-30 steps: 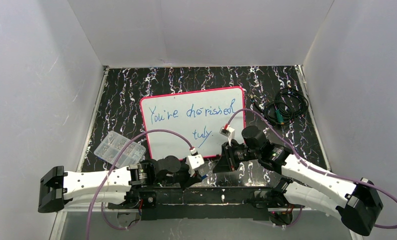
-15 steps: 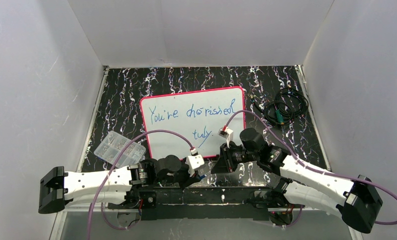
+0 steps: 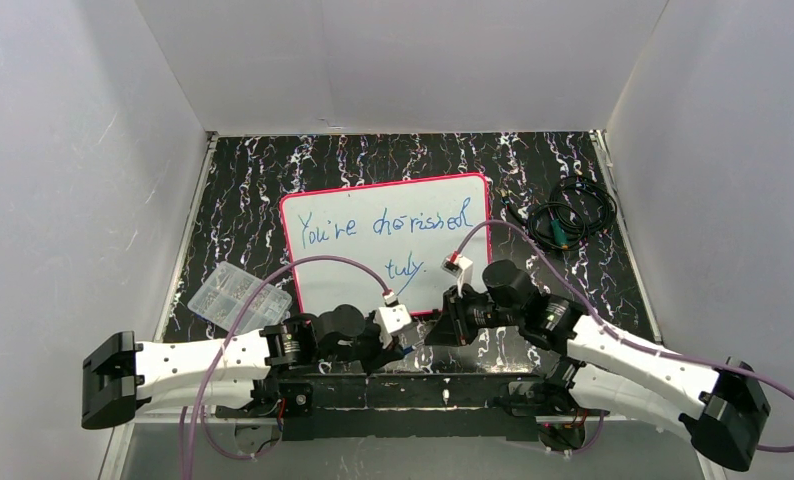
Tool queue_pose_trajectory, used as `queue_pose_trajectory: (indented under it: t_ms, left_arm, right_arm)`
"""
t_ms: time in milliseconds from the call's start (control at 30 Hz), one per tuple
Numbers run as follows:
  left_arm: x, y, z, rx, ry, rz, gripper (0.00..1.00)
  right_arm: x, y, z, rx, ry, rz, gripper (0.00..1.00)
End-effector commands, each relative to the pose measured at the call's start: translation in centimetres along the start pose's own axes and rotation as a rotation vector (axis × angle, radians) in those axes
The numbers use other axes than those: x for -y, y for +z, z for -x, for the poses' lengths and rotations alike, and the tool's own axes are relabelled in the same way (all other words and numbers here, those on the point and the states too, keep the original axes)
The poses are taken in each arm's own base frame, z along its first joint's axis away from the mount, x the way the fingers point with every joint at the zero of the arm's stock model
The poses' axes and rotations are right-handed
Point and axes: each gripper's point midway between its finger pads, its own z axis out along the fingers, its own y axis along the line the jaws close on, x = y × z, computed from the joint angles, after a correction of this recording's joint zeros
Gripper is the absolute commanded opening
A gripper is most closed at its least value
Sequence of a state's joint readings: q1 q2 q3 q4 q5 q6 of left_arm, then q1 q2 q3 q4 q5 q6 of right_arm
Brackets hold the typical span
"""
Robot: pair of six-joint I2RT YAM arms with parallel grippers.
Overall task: Write a sentence on the whiteboard
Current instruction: Close the whiteboard marker at the center of the board, then place the whiteboard marker at the center of the board.
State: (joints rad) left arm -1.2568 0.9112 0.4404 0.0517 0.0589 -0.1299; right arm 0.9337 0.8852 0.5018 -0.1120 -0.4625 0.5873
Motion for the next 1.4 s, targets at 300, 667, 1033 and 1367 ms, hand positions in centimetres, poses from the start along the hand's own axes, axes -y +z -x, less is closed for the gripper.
queue_pose_trajectory:
  t_ms: [300,667,1033,1367]
  left_arm:
    - [-1.3,0.8,-0.3,0.029,-0.014,0.047,0.0]
    - [-1.9,1.3,-2.6,-0.108,0.001,0.075,0.0]
    - [-3.3,2.5,-3.5,-0.186,-0.069,0.169,0.21]
    - [-3.8,1.3,1.3,-0.05,-0.193,0.164,0.7]
  right_arm:
    - [2.0,-6.7,5.1,0.261,-0.107,-0.381,0.61]
    - [6.1,-12.6,8.5,0.481,-0.092,-0.751,0.93]
    - [6.8,-14.1,12.6,0.644,-0.169,-0.869,0.99]
    - [6.7,-16.8,16.6,0.833,-0.249,-0.991,0.99]
